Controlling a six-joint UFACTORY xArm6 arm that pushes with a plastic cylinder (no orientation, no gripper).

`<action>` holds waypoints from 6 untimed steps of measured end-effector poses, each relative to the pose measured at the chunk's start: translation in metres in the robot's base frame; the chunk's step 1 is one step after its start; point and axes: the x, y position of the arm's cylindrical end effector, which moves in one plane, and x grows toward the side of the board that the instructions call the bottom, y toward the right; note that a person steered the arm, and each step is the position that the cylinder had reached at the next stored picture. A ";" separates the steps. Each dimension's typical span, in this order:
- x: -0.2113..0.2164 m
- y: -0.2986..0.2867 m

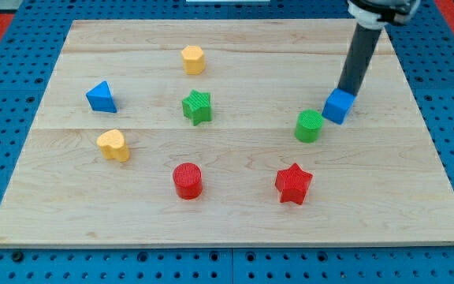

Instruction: Move your arm to center right

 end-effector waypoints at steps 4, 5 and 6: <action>0.037 0.067; 0.045 0.067; 0.084 0.066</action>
